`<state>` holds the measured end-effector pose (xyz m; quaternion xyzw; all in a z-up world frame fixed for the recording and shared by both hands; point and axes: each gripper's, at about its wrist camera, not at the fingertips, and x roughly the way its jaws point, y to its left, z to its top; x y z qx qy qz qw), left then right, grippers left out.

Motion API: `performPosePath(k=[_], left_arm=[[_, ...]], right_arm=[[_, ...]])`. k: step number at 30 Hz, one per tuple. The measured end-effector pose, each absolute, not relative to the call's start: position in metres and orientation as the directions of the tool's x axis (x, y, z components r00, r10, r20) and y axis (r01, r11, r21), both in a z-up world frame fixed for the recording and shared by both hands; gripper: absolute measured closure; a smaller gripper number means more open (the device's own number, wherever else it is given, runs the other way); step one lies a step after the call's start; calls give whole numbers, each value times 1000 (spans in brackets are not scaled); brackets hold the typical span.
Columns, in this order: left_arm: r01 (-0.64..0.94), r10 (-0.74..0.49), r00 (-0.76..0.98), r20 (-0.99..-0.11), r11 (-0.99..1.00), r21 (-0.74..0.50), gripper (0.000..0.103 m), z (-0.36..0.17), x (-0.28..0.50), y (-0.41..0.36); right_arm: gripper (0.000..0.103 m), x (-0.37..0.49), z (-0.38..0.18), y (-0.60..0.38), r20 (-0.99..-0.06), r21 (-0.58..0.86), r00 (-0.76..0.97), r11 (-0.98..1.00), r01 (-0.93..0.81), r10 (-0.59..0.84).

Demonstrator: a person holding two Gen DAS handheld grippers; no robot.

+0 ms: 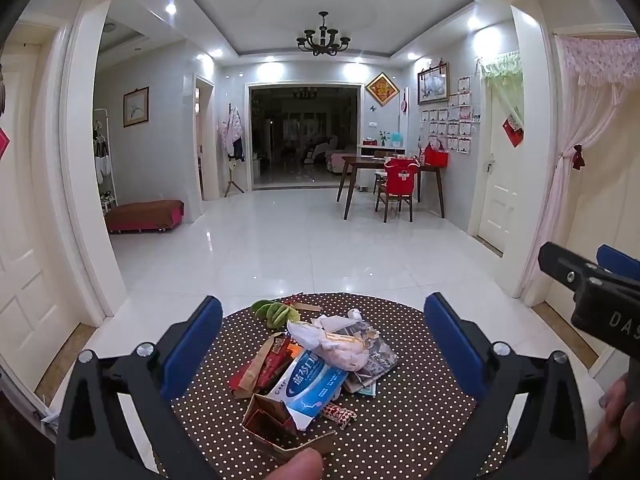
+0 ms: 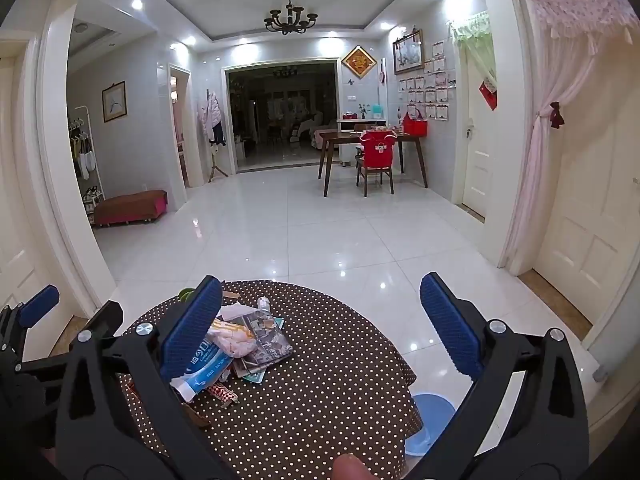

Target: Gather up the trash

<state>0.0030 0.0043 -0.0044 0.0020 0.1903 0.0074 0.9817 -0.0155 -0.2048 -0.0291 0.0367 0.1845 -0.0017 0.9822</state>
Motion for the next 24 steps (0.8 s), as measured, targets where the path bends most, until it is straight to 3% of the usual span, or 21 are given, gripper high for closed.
performPosePath(k=[24], left_arm=[[-10,7,915,-404,1000,-6,4,-17,7,9]], right_arm=[[6,-13,-34,-199,-381,58,925,998,8,15]])
